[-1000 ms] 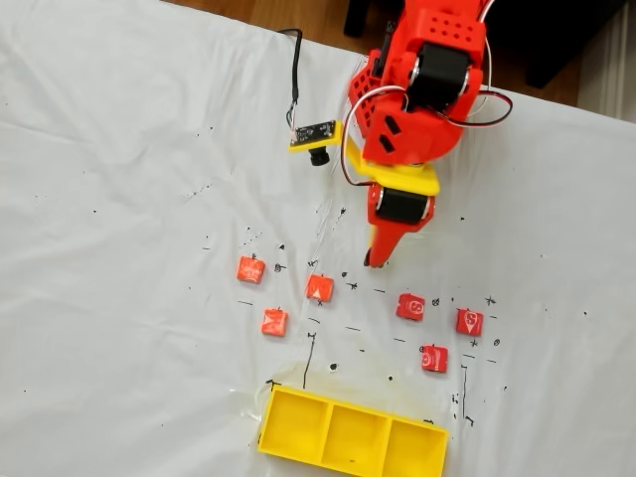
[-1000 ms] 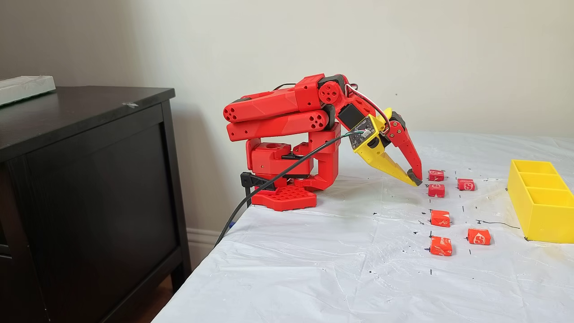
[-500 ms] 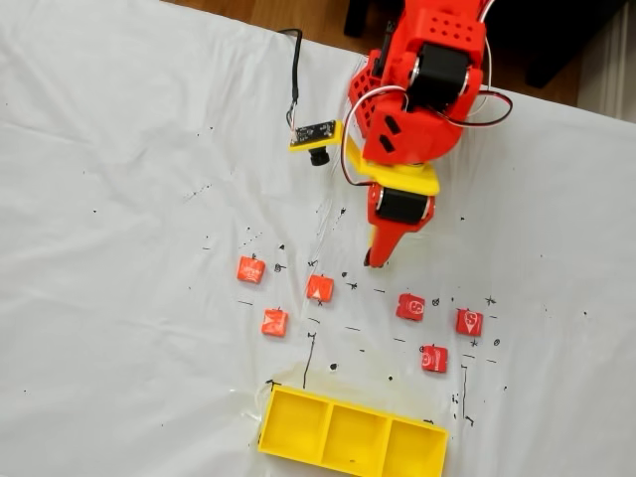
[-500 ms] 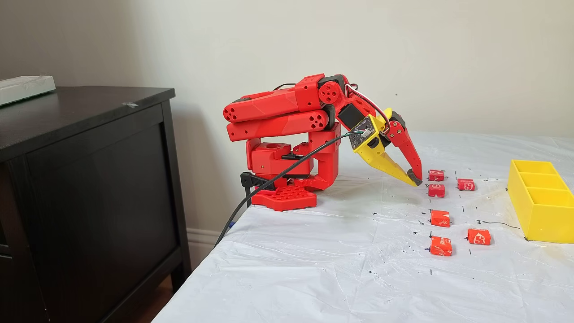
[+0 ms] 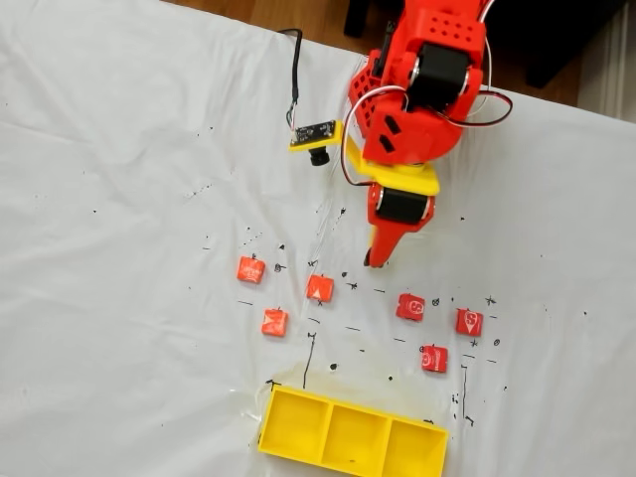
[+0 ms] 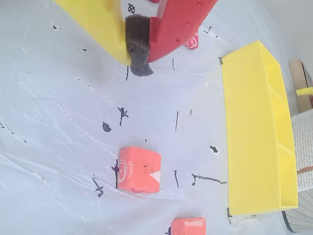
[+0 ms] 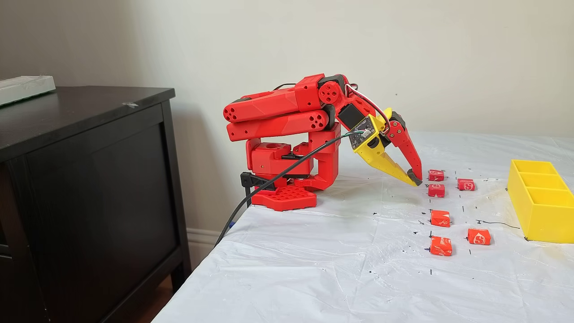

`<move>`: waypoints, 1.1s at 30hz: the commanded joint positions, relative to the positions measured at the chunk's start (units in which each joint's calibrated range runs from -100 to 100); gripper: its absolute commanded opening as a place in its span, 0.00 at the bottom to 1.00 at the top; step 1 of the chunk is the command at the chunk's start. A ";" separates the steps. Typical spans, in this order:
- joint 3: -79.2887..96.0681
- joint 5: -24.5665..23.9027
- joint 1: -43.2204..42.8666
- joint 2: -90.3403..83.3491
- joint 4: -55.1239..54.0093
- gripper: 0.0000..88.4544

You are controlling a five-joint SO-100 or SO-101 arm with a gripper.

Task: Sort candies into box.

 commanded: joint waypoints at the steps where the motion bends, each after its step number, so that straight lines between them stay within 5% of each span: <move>1: 0.22 0.00 0.39 0.51 -0.84 0.00; 23: 0.13 0.29 -0.42 0.51 -0.51 0.00; 33: -3.88 4.64 -1.69 0.51 12.02 0.01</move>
